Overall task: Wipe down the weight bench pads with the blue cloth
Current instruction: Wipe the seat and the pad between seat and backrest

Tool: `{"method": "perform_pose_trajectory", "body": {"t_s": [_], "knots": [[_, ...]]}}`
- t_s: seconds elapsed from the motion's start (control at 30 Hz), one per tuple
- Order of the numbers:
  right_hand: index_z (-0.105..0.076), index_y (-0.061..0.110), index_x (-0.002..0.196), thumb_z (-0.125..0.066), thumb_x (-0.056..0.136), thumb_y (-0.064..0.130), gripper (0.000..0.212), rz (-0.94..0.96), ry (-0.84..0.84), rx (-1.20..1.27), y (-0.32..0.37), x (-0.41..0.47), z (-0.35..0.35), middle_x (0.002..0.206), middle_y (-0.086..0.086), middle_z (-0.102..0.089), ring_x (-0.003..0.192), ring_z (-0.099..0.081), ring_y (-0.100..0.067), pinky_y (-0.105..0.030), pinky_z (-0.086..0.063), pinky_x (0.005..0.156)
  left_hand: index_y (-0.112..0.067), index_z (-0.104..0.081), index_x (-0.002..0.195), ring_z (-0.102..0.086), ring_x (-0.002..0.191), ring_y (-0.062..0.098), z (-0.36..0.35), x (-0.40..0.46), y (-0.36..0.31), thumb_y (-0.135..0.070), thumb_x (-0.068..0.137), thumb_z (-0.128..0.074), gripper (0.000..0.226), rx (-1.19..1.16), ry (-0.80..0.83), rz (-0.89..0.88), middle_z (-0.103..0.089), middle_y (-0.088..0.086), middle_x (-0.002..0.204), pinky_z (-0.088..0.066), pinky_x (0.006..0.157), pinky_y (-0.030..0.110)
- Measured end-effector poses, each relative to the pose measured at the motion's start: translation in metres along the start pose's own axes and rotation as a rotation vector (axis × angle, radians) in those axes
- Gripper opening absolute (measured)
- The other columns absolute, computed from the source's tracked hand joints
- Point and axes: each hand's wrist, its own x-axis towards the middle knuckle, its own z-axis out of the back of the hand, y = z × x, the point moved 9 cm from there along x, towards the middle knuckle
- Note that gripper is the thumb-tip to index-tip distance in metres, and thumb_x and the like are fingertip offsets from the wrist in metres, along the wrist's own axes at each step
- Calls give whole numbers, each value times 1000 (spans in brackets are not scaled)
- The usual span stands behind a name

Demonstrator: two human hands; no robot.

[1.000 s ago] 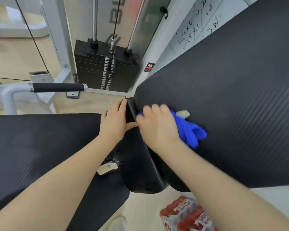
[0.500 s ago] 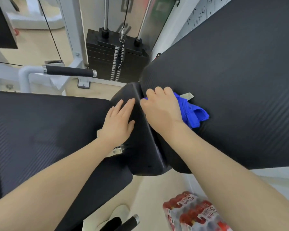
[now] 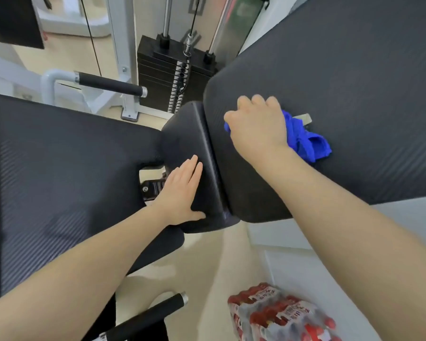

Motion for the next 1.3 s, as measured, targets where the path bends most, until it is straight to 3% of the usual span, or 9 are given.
{"method": "perform_pose_trajectory", "body": {"t_s": [0.17,0.3,0.4,0.53,0.63,0.8,1.0,1.2,1.3], "knots": [[-59,15,67,-34,71,5,28,58,-97,-65,22,-54,-13,73,-5,-55,70,-51,-26,-34,-37,66,-4,6,146,4,145,25,-8,1,-5,-54,63,-75,126,-37,-14,47,9,12,157,-7,119,39],[-52,11,50,-36,46,-4,22,117,-7,92,33,-136,-36,54,-6,-44,50,-41,-23,-32,-30,54,-4,6,146,2,145,26,-6,-1,-8,-51,64,-76,125,-12,-7,86,8,12,157,-7,117,39],[-54,10,54,-41,47,-6,22,96,52,105,26,-152,-42,57,-6,-45,52,-41,-23,-34,-24,57,-3,7,146,3,145,26,-3,-2,-10,-51,66,-75,124,6,-1,106,8,12,157,-7,117,40],[-60,13,71,-62,68,7,7,139,34,41,44,-108,-34,75,-5,-56,69,-51,-24,-33,-35,62,-2,9,145,7,145,27,-8,0,-11,-52,68,-73,123,47,18,118,10,14,156,-5,118,42],[-58,13,103,-44,92,14,18,140,64,83,58,-59,-43,103,-5,-54,96,-49,-24,-34,-35,80,-9,4,147,5,145,27,-13,4,-8,-52,67,-73,119,33,11,101,4,11,157,-4,118,43],[-59,17,98,-45,91,16,15,151,44,48,60,-52,-44,98,-2,-52,92,-47,-22,-33,-34,77,-11,1,148,0,145,25,-13,3,-5,-51,65,-75,118,-6,-29,85,0,10,157,-8,118,42],[-55,16,59,-41,62,6,18,96,47,-59,35,-113,-37,63,-2,-51,58,-46,-22,-32,-32,55,-4,7,146,-5,144,27,-6,-1,-9,-50,67,-75,123,-17,3,72,9,12,157,-11,117,38],[-57,16,107,-48,90,18,19,204,156,7,72,-34,-58,106,-4,-54,97,-50,-24,-34,-36,82,-12,-6,148,-27,137,29,3,0,6,-32,77,-70,97,37,10,-82,-6,8,156,-29,109,35],[-58,17,105,-50,90,18,17,120,127,33,74,10,-57,110,-5,-53,99,-49,-24,-34,-36,81,-15,-16,147,-34,131,27,13,7,23,-25,82,-62,80,153,-9,-168,-22,7,152,-35,102,35]]}}
